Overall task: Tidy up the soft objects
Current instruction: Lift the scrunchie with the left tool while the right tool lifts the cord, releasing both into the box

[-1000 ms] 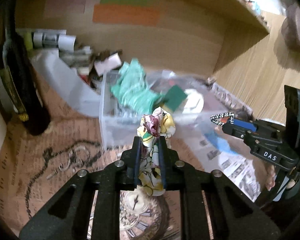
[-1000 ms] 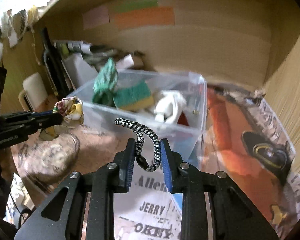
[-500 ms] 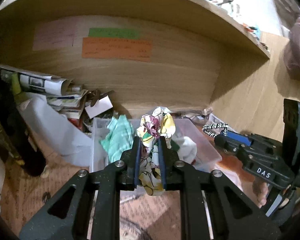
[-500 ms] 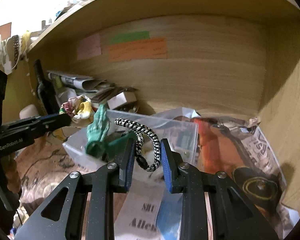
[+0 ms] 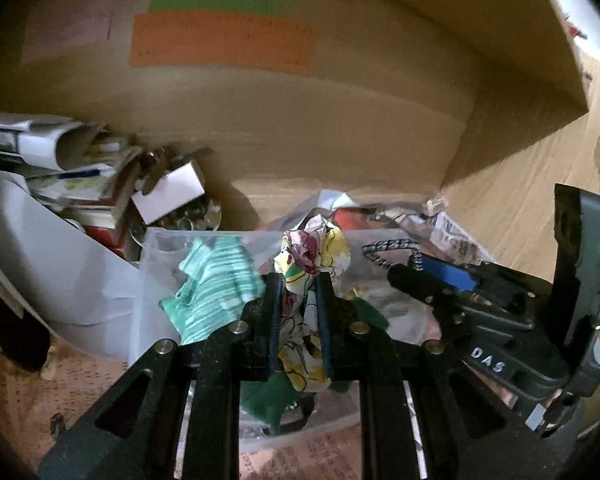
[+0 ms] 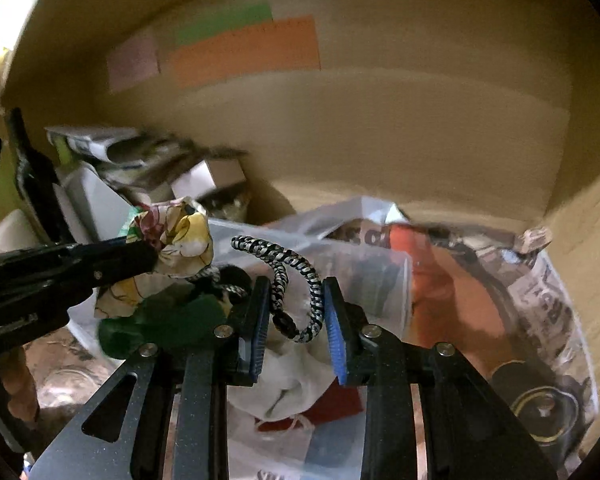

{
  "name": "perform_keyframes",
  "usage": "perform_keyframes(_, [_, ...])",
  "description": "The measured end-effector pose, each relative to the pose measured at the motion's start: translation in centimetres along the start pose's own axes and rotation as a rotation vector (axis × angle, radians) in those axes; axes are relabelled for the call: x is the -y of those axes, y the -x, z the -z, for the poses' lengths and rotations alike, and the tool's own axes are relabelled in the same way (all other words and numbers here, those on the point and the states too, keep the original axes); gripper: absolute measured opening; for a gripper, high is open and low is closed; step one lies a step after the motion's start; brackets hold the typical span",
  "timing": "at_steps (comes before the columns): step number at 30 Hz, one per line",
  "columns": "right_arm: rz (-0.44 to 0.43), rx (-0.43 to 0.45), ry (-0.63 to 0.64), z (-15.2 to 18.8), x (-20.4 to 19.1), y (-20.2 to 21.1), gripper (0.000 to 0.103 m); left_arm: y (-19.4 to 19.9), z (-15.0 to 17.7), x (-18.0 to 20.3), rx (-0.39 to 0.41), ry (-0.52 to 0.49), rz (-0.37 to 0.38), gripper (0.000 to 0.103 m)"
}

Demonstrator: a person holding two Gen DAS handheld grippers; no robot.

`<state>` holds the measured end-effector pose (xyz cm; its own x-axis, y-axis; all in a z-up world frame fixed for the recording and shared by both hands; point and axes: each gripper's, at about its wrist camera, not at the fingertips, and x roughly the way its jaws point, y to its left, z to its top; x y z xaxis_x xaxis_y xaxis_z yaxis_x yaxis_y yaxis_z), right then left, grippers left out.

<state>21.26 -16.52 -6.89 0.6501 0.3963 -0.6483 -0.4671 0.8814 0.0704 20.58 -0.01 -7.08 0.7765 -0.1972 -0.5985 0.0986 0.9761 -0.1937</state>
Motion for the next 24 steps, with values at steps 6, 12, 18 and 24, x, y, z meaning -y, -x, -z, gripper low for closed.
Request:
perform_keyframes(6, [0.015, -0.054, 0.006, 0.6, 0.2, -1.7, 0.038, -2.0, 0.3, 0.3, -0.040, -0.020, -0.009, 0.017])
perform_keyframes(12, [0.045, -0.045, 0.019, 0.7, 0.2, -1.6, 0.057, -2.2, 0.4, 0.4, -0.045, -0.025, -0.012, 0.028])
perform_keyframes(18, [0.050, 0.014, 0.026, 0.1, -0.1, 0.3, 0.057, 0.5, 0.1, 0.3, 0.017, -0.029, 0.001, 0.029])
perform_keyframes(24, [0.043, 0.123, 0.039, -0.6, -1.0, 4.4, 0.064, 4.7, -0.2, 0.9, 0.121, -0.053, -0.009, 0.030])
